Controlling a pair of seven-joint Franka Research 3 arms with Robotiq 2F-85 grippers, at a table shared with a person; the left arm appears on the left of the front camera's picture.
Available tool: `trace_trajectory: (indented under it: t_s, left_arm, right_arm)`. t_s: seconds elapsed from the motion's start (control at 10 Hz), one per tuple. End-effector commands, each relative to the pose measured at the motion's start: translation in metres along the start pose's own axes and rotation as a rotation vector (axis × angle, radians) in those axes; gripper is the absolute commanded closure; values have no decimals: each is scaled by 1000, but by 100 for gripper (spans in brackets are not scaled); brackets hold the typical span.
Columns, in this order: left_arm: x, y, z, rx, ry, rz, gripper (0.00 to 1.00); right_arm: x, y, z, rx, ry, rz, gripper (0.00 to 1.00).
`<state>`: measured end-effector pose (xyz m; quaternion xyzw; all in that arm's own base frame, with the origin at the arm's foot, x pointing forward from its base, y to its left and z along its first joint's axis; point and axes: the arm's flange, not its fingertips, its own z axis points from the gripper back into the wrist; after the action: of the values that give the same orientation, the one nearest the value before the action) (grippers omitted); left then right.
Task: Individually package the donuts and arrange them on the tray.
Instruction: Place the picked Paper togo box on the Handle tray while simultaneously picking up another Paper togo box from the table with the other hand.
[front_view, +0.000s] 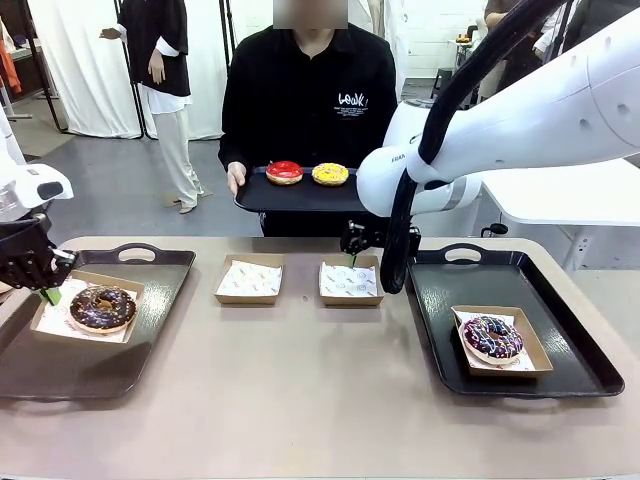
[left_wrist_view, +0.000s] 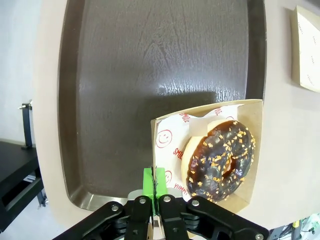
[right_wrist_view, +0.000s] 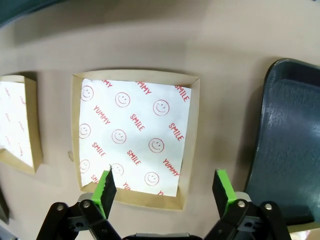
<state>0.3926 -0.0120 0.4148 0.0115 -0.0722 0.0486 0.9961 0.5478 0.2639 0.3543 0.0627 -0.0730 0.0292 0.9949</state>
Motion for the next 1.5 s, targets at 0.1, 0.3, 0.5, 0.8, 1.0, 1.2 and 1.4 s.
trace_trajectory:
  t_s: [0.1, 0.3, 0.5, 0.8, 1.0, 1.2, 1.4]
  left_arm:
    - [-27, -5, -28, 13, 3, 14, 99]
    - [-27, -6, -33, 15, 3, 17, 99]
    - [-27, -7, -40, 23, 10, 10, 99]
    - [-34, -5, -44, 6, 38, -85, 99]
    - [-37, 0, -44, 25, 32, -110, 99]
    - [-39, 2, -49, 50, 38, -133, 99]
    - [-40, 1, -52, 49, 44, -135, 99]
  right_arm:
    - [-5, 14, -11, -108, -19, 33, 0]
    - [-5, 15, -13, -108, -9, 35, 0]
    - [-5, 13, -15, -101, -4, 28, 0]
    - [-5, 12, -16, -95, 5, 26, 0]
    - [-5, 10, -16, -90, 9, 21, 0]
    - [-5, 9, -16, -87, 11, 18, 0]
    - [-4, 8, -17, -83, 12, 12, 0]
